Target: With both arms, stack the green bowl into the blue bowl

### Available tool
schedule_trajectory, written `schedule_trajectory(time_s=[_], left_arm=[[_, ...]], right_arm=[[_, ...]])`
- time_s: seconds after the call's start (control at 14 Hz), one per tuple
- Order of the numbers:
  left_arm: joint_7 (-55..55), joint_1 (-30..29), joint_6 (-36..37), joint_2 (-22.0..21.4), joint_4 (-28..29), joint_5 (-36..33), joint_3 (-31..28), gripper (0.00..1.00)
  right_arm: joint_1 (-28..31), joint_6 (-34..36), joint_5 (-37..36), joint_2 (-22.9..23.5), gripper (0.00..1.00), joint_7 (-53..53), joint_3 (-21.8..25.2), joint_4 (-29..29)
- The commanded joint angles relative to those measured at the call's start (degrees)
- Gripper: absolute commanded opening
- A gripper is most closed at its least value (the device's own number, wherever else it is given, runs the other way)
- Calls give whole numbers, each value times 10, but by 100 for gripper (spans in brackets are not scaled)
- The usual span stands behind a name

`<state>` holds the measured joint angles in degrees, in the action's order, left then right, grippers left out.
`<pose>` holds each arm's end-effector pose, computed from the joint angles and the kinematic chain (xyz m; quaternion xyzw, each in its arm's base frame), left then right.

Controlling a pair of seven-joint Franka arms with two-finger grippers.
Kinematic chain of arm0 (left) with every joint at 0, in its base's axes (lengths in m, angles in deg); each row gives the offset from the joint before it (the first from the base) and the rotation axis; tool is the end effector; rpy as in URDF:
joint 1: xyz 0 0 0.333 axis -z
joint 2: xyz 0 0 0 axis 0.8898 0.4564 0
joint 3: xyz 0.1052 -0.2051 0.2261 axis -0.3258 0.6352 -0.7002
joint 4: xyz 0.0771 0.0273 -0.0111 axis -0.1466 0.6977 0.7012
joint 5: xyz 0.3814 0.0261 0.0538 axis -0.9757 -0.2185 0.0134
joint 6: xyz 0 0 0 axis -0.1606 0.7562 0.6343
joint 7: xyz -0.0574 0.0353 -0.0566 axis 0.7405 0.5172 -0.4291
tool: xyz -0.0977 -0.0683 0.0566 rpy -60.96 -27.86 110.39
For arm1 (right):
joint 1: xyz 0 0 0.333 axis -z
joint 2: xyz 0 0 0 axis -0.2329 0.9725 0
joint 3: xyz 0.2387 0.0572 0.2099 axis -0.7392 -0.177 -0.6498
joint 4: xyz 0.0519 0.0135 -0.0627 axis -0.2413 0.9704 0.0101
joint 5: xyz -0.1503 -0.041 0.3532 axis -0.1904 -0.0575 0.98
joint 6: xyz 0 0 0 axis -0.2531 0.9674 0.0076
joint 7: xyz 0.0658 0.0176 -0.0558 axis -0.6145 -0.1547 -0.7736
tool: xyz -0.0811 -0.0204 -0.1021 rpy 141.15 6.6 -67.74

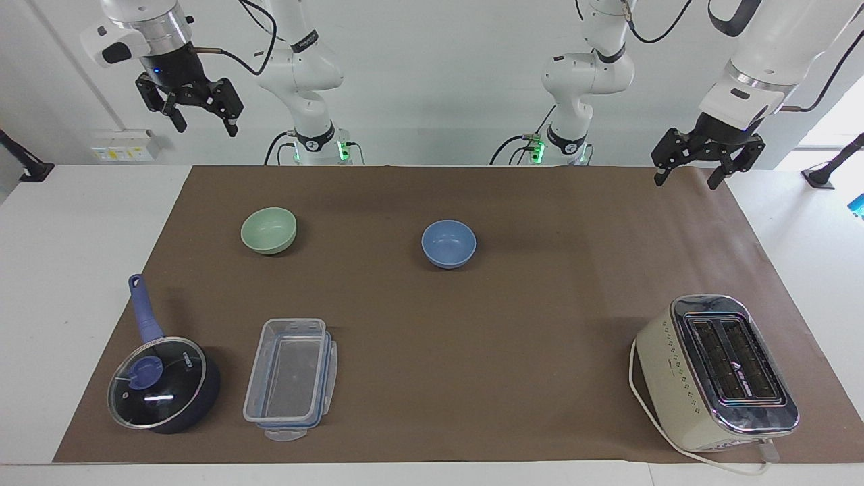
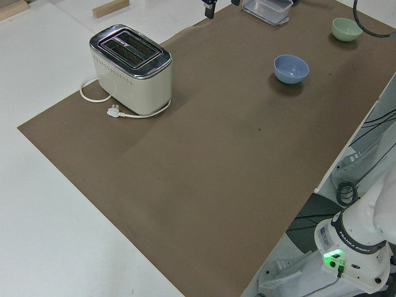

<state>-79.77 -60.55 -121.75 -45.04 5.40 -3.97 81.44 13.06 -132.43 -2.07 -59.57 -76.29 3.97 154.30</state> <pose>0.5487 -0.0465 0.6356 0.9973 -0.0684 0.0251 0.0108 0.4729 -0.0293 0.6569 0.9981 -0.0598 -0.0142 0.0070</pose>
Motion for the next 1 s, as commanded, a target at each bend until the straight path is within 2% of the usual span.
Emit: schedule_trajectory(time_s=[0.0,0.21,0.64,0.93], left_arm=[[2,-6,8,-9,5,-11,4,100],[2,-6,8,-9,5,-12,4,100],[2,-6,8,-9,5,-11,4,100],[2,-6,8,-9,5,-12,4,100]], right_arm=[[10,-40,0,-10,100,-15,1,69],[18,-149,0,-11,100,-51,2,181],[42,-421,0,10,100,-115,3,412],[73,-525,-2,42,100,-164,3,477]])
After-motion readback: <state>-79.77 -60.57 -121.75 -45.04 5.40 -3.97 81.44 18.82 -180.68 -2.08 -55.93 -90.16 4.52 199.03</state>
